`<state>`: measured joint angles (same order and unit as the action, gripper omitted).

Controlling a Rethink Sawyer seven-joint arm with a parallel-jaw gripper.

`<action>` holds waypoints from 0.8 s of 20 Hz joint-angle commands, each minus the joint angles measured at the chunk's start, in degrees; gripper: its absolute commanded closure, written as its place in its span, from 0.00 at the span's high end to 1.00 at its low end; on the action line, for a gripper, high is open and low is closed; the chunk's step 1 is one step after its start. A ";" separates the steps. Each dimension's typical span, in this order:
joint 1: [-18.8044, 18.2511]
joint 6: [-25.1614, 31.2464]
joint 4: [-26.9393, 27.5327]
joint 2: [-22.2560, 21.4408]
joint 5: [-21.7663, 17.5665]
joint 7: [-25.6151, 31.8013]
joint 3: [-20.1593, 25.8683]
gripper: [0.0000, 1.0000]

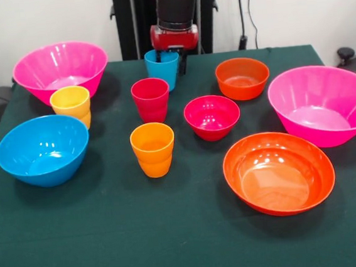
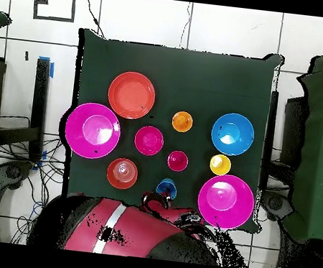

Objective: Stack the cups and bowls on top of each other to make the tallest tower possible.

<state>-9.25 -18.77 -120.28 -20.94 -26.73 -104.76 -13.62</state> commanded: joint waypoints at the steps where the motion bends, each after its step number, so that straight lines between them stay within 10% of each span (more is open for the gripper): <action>1: 0.58 -2.22 7.56 4.69 0.67 -6.35 4.13 1.00; 2: 0.79 -3.07 7.74 5.06 0.82 -6.44 3.87 0.00; 16: 3.10 10.25 0.69 -4.19 3.20 -6.68 7.98 0.00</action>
<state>-8.74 -17.86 -120.38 -22.36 -26.65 -104.76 -13.72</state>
